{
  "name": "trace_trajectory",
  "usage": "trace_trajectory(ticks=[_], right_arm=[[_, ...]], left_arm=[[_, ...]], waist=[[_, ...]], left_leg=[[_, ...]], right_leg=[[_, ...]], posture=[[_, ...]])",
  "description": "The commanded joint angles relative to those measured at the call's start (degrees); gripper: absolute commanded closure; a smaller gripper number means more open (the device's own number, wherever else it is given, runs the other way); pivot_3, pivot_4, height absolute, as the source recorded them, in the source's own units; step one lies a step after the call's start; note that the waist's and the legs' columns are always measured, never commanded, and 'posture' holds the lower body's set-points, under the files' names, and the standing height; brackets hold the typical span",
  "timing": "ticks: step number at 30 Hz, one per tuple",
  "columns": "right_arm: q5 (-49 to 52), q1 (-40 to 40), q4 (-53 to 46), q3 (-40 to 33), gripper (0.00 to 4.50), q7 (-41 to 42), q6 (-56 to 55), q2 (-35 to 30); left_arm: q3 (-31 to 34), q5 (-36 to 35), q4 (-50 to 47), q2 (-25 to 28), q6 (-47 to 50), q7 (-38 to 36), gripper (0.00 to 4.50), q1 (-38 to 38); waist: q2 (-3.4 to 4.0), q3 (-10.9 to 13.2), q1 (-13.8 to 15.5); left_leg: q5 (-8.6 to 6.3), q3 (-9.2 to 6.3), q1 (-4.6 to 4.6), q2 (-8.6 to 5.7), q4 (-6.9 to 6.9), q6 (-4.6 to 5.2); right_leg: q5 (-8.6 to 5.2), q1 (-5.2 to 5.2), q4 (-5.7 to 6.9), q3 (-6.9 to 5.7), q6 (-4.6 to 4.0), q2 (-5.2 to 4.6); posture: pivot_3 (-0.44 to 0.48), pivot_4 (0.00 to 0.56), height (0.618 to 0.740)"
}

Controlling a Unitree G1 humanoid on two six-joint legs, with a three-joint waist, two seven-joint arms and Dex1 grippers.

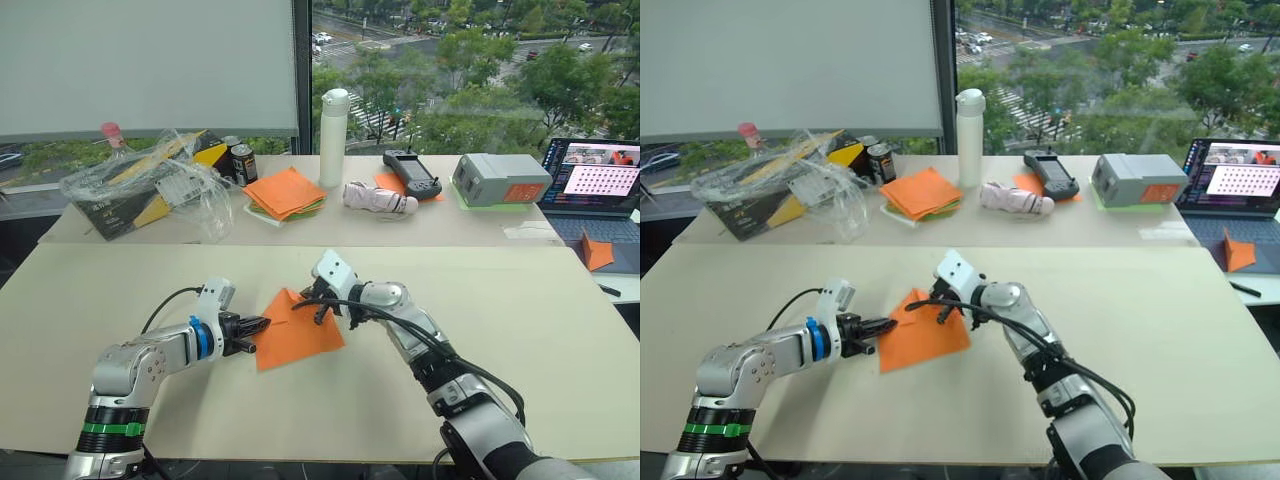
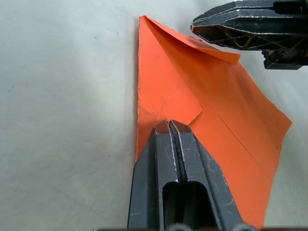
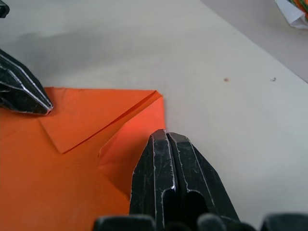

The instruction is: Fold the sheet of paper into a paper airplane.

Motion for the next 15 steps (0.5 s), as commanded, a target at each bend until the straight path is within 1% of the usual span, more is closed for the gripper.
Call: trace_trajectory(ticks=[1, 10, 15], right_arm=[[0.19, 0.95, -4.19, 1.30, 4.50, 0.73, 0.82, 0.32], [0.12, 3.57, -7.29, 3.81, 4.50, 1.00, 2.67, 0.54], [2.50, 3.68, -11.07, 2.52, 4.50, 3.20, 4.17, -0.59]], left_arm=[[-1.25, 0.36, 0.79, 0.11, 1.71, 0.46, 4.48, 0.88], [-1.38, 0.47, 1.16, 0.09, 1.69, 0.40, 4.48, 0.54], [-1.48, 0.62, 1.23, 0.16, 1.65, 0.38, 4.48, 0.76]], waist=[[0.00, 0.00, 0.00], [0.00, 0.00, 0.04], [0.00, 0.00, 0.06]], left_leg=[[0.00, 0.00, 0.00, 0.00, 0.00, 0.00], [0.00, -0.01, 0.01, 0.00, 0.00, 0.00], [0.00, -0.01, 0.01, 0.00, 0.00, 0.00]], right_leg=[[0.00, 0.00, 0.00, 0.00, 0.00, 0.00], [0.00, 0.02, -0.01, -0.01, 0.00, 0.00], [0.00, 0.02, -0.02, -0.01, 0.00, 0.00]], posture=[[0.000, 0.150, 0.740], [0.000, 0.150, 0.740], [0.000, 0.150, 0.740]])
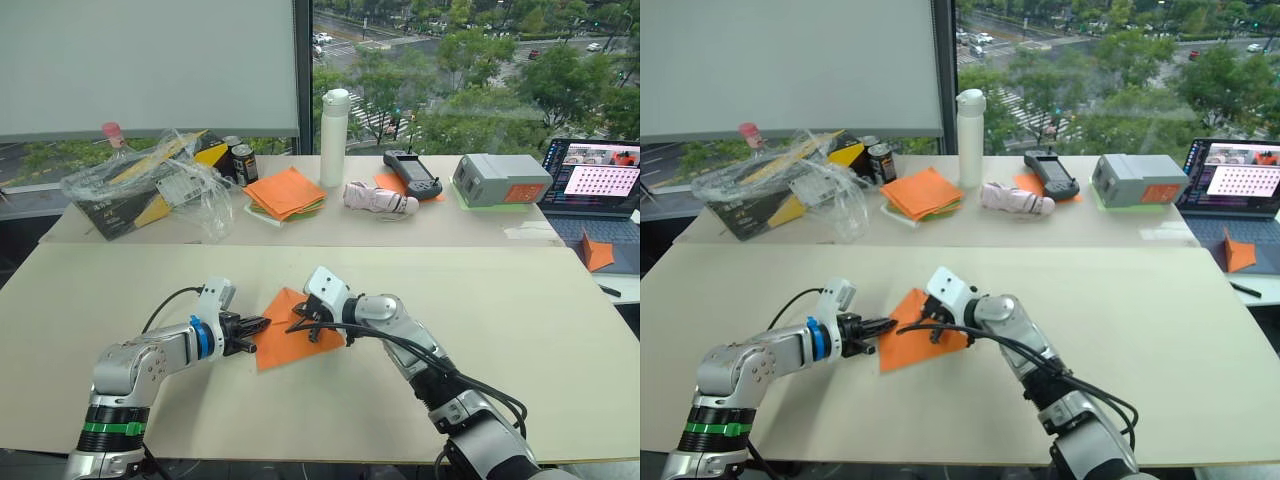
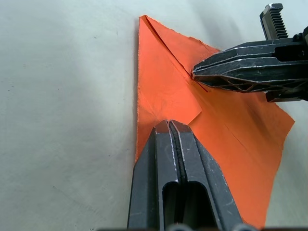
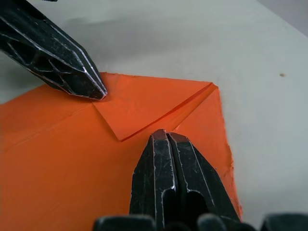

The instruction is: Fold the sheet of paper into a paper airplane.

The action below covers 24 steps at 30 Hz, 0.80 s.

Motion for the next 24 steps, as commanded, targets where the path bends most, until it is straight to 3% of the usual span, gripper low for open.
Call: trace_trajectory(ticks=[1, 9, 17, 24], right_arm=[[2.25, -0.73, -3.83, -1.81, 4.50, 0.89, 1.48, -0.24], [4.26, -5.52, -1.91, -6.56, 4.50, 2.60, 0.72, -5.52], [1.09, -5.18, 6.34, -4.53, 4.50, 5.89, -7.23, -12.12], [-0.25, -5.22, 9.46, -3.21, 4.50, 8.04, -11.56, -12.69]], left_arm=[[-1.46, 0.63, 1.11, 0.14, 1.52, 0.48, 4.48, 0.93], [-1.65, 0.85, 1.41, 0.20, 1.20, 0.36, 4.48, 1.03], [-1.76, 0.83, 1.41, 0.25, 1.15, 0.21, 4.48, 1.01], [-1.73, 0.77, 1.27, 0.36, 1.29, 0.19, 4.48, 0.94]], waist=[[0.00, 0.00, 0.00], [0.00, 0.00, 0.11], [-0.01, 0.00, 0.08], [-0.01, 0.00, 0.04]], left_leg=[[0.00, 0.00, 0.00, 0.00, 0.00, 0.00], [0.00, 0.00, 0.00, -0.01, 0.00, 0.00], [0.00, 0.04, -0.01, -0.01, 0.00, 0.01], [0.00, 0.05, 0.00, 0.00, 0.00, 0.01]], right_leg=[[0.00, 0.00, 0.00, 0.00, 0.00, 0.00], [0.00, 0.01, -0.03, -0.01, 0.00, 0.00], [0.00, 0.04, -0.10, 0.00, 0.00, 0.00], [0.00, 0.07, -0.11, 0.00, 0.00, 0.00]], posture=[[0.000, 0.150, 0.740], [0.000, 0.150, 0.740], [0.000, 0.150, 0.740], [0.000, 0.150, 0.740]])
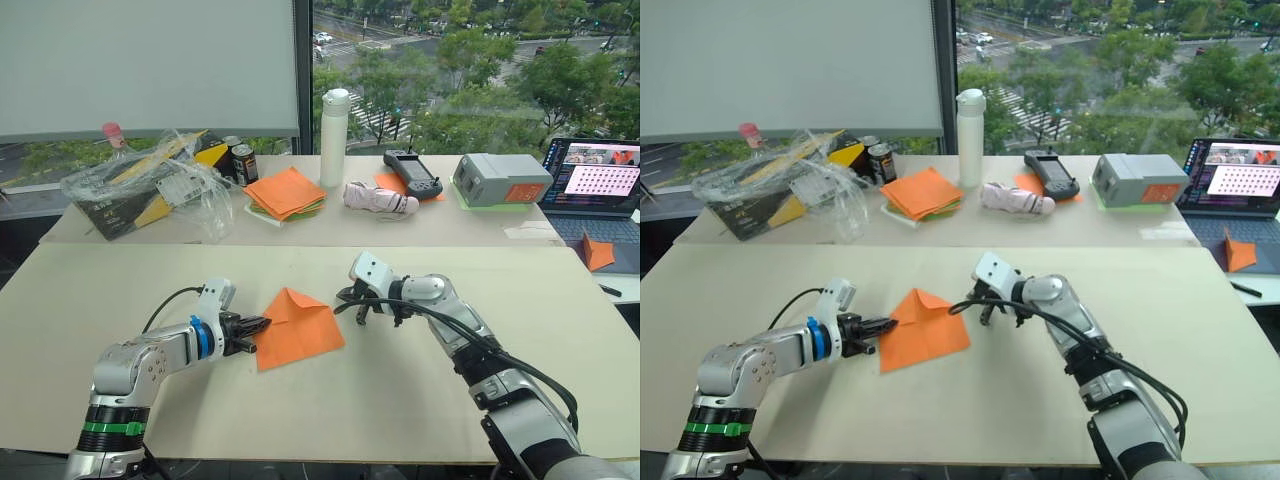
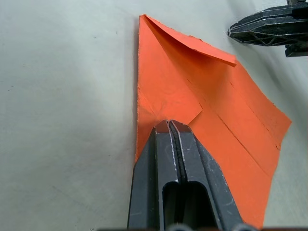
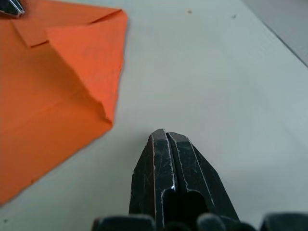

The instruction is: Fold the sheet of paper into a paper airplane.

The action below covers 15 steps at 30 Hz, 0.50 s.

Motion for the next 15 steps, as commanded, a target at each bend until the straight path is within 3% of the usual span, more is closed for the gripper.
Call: trace_trajectory(ticks=[1, 15], right_arm=[[-0.07, -0.45, -0.03, 0.58, 4.50, 1.82, -2.13, 0.18], [0.98, 0.89, -2.95, 0.65, 4.50, 5.35, -1.46, 0.80]], left_arm=[[-1.49, 0.73, 1.12, 0.33, 1.45, 0.35, 4.48, 0.98], [-1.24, 0.58, 0.73, 0.22, 1.82, 0.72, 4.48, 1.10]], waist=[[0.00, 0.00, 0.00], [0.00, 0.00, 0.01]], left_leg=[[0.00, 0.00, 0.00, 0.00, 0.00, 0.00], [0.00, -0.01, 0.00, 0.00, 0.00, 0.00]], right_leg=[[0.00, 0.01, 0.00, 0.00, 0.00, 0.00], [0.00, 0.01, 0.00, -0.01, 0.00, 0.00]], posture=[[0.000, 0.150, 0.740], [0.000, 0.150, 0.740]])
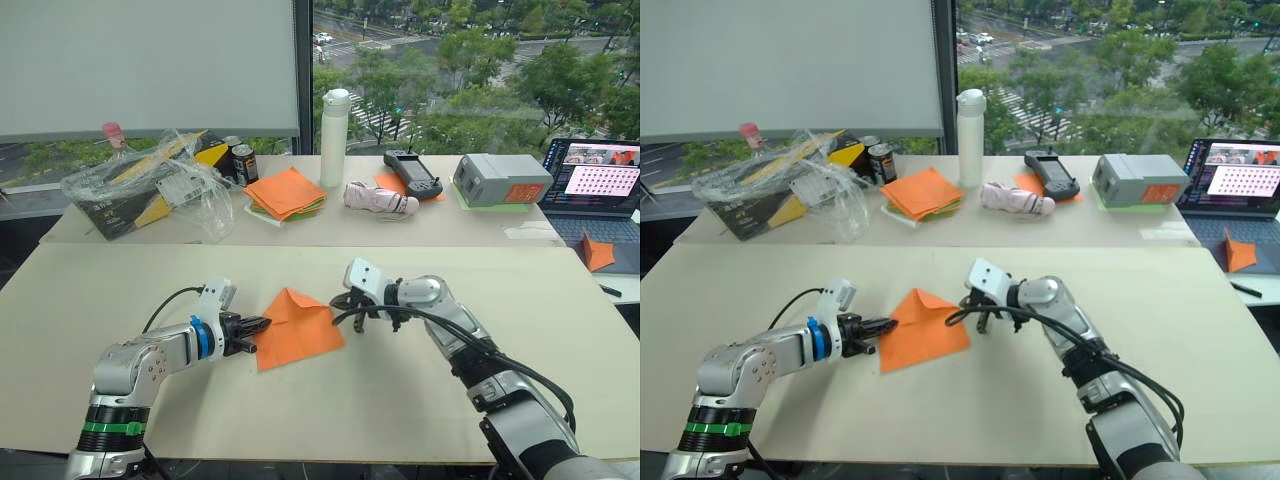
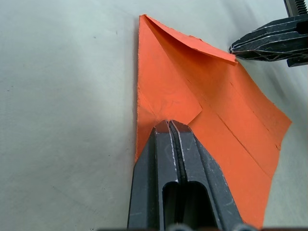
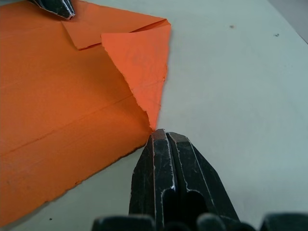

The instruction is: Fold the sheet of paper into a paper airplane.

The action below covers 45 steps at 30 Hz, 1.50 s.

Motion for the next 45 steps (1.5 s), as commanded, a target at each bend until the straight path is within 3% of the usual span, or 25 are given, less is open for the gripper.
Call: trace_trajectory(ticks=[1, 13, 34, 45], right_arm=[[0.98, 0.34, -1.75, -0.46, 4.50, 0.91, -0.04, 0.30], [2.11, 0.20, -2.03, -1.00, 4.50, 1.46, 1.01, 0.69], [-3.36, -2.88, 5.49, 0.47, 4.50, 1.32, -11.26, -1.39], [-1.85, -1.47, 3.21, 0.15, 4.50, 3.09, -9.60, 0.28]], left_arm=[[-1.32, 0.61, 0.83, 0.21, 1.69, 0.64, 4.48, 1.09], [-1.49, 0.76, 1.15, 0.28, 1.53, 0.51, 4.48, 0.87], [-1.26, 0.70, 1.06, 0.56, 1.86, 0.46, 4.48, 0.92], [-1.20, 0.71, 0.97, 0.54, 1.98, 0.52, 4.48, 0.86]], waist=[[0.00, 0.00, 0.00], [0.00, 0.00, -0.01], [0.00, 0.00, 0.02], [0.00, 0.00, -0.02]], left_leg=[[0.00, 0.00, 0.00, 0.00, 0.00, 0.00], [0.00, 0.00, 0.00, 0.00, 0.00, 0.00], [0.00, 0.01, 0.00, 0.00, 0.00, 0.00], [0.00, 0.00, 0.01, 0.00, 0.00, -0.01]], right_leg=[[0.00, 0.00, 0.00, 0.00, 0.00, 0.00], [0.00, 0.00, 0.00, 0.00, 0.00, 0.00], [0.00, 0.01, -0.02, 0.00, 0.00, 0.00], [0.00, 0.02, -0.01, 0.00, 0.00, 0.00]], posture=[[0.000, 0.150, 0.740], [0.000, 0.150, 0.740], [0.000, 0.150, 0.740], [0.000, 0.150, 0.740]])
